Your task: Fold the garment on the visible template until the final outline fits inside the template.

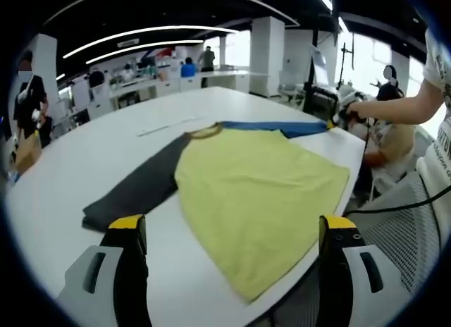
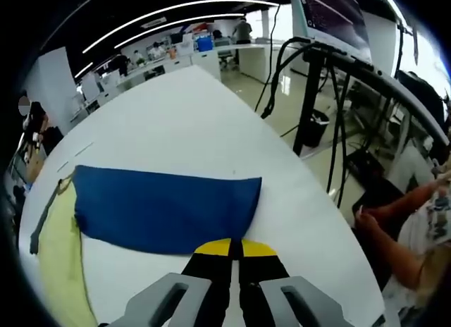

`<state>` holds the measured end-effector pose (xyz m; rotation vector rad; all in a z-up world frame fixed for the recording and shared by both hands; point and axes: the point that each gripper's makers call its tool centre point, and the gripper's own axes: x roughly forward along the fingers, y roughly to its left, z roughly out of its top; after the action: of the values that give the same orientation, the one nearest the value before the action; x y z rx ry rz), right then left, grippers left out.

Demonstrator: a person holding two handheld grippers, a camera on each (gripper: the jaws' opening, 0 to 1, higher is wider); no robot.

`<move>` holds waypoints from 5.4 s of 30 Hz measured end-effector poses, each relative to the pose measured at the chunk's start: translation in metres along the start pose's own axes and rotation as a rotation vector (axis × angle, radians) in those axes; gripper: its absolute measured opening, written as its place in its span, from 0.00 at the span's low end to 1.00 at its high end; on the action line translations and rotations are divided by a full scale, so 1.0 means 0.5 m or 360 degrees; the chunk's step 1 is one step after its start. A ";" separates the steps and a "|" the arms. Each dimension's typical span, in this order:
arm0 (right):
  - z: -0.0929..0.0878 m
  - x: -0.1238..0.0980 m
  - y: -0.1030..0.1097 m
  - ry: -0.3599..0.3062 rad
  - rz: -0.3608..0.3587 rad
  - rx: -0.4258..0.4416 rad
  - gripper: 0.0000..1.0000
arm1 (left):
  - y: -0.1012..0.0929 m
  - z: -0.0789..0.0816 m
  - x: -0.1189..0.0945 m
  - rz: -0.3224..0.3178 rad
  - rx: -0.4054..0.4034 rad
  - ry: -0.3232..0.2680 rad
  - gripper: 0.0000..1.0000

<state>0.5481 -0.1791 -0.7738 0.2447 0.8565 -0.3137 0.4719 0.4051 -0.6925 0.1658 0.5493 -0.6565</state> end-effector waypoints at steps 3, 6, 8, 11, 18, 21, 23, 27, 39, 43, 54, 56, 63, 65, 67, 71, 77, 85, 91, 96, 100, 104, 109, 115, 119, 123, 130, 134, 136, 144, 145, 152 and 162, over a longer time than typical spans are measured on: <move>0.011 -0.009 0.006 -0.0029 0.0003 -0.0018 0.00 | 0.001 -0.004 0.000 -0.0001 -0.0009 0.0004 0.99; 0.020 -0.016 0.015 -0.0053 0.0014 -0.0026 0.00 | 0.001 -0.005 -0.001 0.0000 -0.0012 0.0006 0.99; 0.028 -0.023 0.024 -0.0075 0.0025 -0.0031 0.00 | 0.001 -0.004 -0.002 0.0000 -0.0018 -0.0005 0.99; 0.044 -0.030 0.036 -0.0116 0.0043 -0.0038 0.00 | 0.003 -0.002 -0.004 0.0001 -0.0025 -0.0018 0.99; 0.076 -0.042 0.067 -0.0180 0.0091 -0.0082 0.00 | 0.010 -0.006 -0.004 0.0008 -0.0039 -0.0020 0.99; 0.088 -0.046 0.082 -0.0199 0.0117 -0.0096 0.00 | 0.011 -0.009 -0.004 0.0011 -0.0042 -0.0017 0.99; 0.096 -0.047 0.093 -0.0213 0.0139 -0.0111 0.00 | 0.011 -0.010 -0.005 0.0010 -0.0043 -0.0018 0.99; 0.107 -0.046 0.112 -0.0231 0.0176 -0.0106 0.00 | 0.011 -0.010 -0.006 0.0010 -0.0051 -0.0024 0.99; 0.128 -0.043 0.177 -0.0280 0.0289 -0.0141 0.00 | 0.008 0.008 -0.012 0.0002 -0.0095 -0.0111 0.99; 0.133 -0.042 0.194 -0.0288 0.0322 -0.0157 0.00 | 0.004 0.014 -0.014 0.0005 -0.0089 -0.0113 0.99; 0.138 -0.043 0.261 -0.0299 0.0435 -0.0197 0.00 | -0.008 0.021 -0.017 0.0002 -0.0096 -0.0110 0.99; 0.138 -0.044 0.276 -0.0301 0.0460 -0.0206 0.00 | -0.008 0.022 -0.017 0.0002 -0.0097 -0.0112 0.99; 0.146 -0.045 0.325 -0.0331 0.0561 -0.0189 0.00 | -0.007 0.022 -0.018 0.0003 -0.0101 -0.0114 0.99; 0.148 -0.044 0.338 -0.0334 0.0582 -0.0188 0.00 | -0.005 0.022 -0.018 0.0009 -0.0106 -0.0116 0.99; 0.147 -0.045 0.352 -0.0331 0.0600 -0.0197 0.00 | -0.002 0.021 -0.018 0.0014 -0.0108 -0.0116 0.99; 0.148 -0.045 0.377 -0.0329 0.0633 -0.0213 0.00 | 0.001 0.021 -0.018 0.0018 -0.0110 -0.0120 0.99; 0.148 -0.044 0.408 -0.0323 0.0665 -0.0238 0.00 | 0.004 0.016 -0.016 0.0019 -0.0111 -0.0113 0.99; 0.146 -0.043 0.456 -0.0314 0.0712 -0.0282 0.00 | 0.006 0.013 -0.016 0.0020 -0.0105 -0.0103 0.99; 0.144 -0.038 0.486 -0.0294 0.0751 -0.0279 0.00 | 0.011 0.012 -0.019 0.0035 -0.0106 -0.0096 0.99; 0.141 -0.033 0.512 -0.0277 0.0769 -0.0306 0.00 | 0.011 0.010 -0.018 0.0038 -0.0105 -0.0093 0.99; 0.142 -0.030 0.530 -0.0269 0.0788 -0.0320 0.00 | 0.009 0.008 -0.018 0.0042 -0.0105 -0.0087 0.99; 0.144 -0.029 0.555 -0.0265 0.0815 -0.0328 0.00 | 0.010 0.007 -0.020 0.0046 -0.0108 -0.0085 0.99; 0.143 -0.029 0.586 -0.0257 0.0849 -0.0350 0.00 | 0.015 0.005 -0.024 0.0053 -0.0107 -0.0085 0.99; 0.142 -0.030 0.621 -0.0244 0.0885 -0.0371 0.00 | 0.018 0.001 -0.027 0.0060 -0.0113 -0.0085 0.99; 0.137 -0.030 0.645 -0.0228 0.0910 -0.0398 0.00 | 0.019 -0.003 -0.028 0.0058 -0.0116 -0.0077 0.99; 0.129 -0.032 0.666 -0.0219 0.0929 -0.0415 0.00 | 0.021 -0.006 -0.030 0.0057 -0.0117 -0.0074 0.99; 0.118 -0.034 0.710 -0.0206 0.0978 -0.0424 0.00 | 0.020 -0.008 -0.033 0.0066 -0.0120 -0.0068 0.99; 0.109 -0.032 0.729 -0.0193 0.0996 -0.0434 0.00 | 0.022 -0.011 -0.035 0.0073 -0.0123 -0.0066 0.99; 0.105 -0.032 0.738 -0.0185 0.1006 -0.0435 0.00 | 0.024 -0.012 -0.037 0.0076 -0.0128 -0.0068 0.99; 0.102 -0.037 0.786 -0.0172 0.1062 -0.0444 0.00 | 0.027 -0.019 -0.042 0.0094 -0.0148 -0.0053 0.99; 0.100 -0.038 0.795 -0.0171 0.1070 -0.0449 0.00 | 0.027 -0.020 -0.041 0.0096 -0.0149 -0.0053 0.99; 0.087 -0.042 0.832 -0.0163 0.1111 -0.0467 0.00 | 0.033 -0.023 -0.042 0.0103 -0.0161 -0.0060 0.99; 0.073 -0.057 0.889 -0.0166 0.1228 -0.0584 0.00 | 0.038 -0.024 -0.043 0.0113 -0.0184 -0.0063 0.99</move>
<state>0.7188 0.2256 -0.6910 0.1968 0.6455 0.5433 0.4642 0.4353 -0.6916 0.0636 0.5392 -0.5561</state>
